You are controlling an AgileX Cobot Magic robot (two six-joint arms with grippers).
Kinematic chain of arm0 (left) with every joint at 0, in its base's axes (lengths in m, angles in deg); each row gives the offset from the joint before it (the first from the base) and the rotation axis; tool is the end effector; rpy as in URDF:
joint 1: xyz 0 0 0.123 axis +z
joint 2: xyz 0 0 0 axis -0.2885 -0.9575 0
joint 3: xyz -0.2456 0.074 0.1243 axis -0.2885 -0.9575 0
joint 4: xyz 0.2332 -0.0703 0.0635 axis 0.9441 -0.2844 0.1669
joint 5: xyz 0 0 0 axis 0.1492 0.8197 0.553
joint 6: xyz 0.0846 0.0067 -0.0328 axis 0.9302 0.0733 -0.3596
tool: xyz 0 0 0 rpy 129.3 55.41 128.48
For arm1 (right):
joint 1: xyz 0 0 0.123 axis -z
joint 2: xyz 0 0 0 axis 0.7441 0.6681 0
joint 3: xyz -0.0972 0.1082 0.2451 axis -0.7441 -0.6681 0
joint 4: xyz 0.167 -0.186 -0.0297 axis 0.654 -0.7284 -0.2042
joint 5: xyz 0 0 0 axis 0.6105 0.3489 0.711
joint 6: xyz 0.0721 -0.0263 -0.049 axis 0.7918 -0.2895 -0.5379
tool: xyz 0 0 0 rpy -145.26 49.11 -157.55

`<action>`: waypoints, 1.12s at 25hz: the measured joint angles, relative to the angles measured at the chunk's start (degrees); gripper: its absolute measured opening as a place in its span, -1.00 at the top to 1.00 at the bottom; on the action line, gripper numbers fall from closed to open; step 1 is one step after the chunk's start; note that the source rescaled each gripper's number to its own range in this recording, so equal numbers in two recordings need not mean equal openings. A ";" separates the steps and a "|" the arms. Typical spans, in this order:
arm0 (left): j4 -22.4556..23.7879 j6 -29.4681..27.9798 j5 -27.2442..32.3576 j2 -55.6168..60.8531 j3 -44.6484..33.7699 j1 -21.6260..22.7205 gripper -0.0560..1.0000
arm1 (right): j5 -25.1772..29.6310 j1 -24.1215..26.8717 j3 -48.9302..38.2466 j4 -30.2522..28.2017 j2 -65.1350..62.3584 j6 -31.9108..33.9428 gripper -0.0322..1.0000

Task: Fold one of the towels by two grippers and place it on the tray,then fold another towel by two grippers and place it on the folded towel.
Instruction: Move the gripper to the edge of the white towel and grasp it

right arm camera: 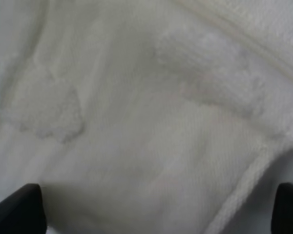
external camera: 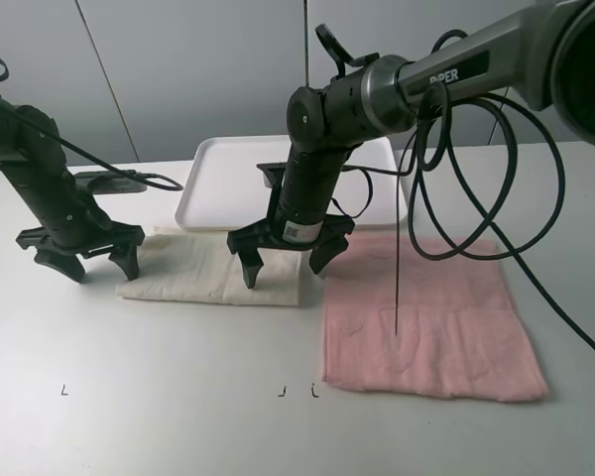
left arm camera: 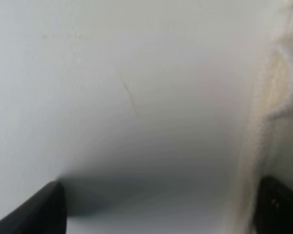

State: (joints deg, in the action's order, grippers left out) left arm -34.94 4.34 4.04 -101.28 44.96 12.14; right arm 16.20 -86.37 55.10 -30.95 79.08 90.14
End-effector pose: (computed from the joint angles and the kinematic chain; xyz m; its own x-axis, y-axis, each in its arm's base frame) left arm 0.3620 -0.0302 0.0918 -0.9993 0.0015 -0.0363 0.0019 0.9999 -0.0123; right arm 0.3329 0.2865 0.0949 -0.9269 -0.3727 -0.0432 -0.3725 0.9004 0.2248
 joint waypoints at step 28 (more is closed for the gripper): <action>0.82 -0.09 0.00 0.00 0.00 0.00 -0.97 | -2.38 0.00 0.40 -0.57 1.75 0.35 0.86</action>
State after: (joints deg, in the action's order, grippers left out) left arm -34.12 4.25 4.04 -101.28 44.96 12.14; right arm 13.82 -86.37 55.49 -31.52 80.82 90.49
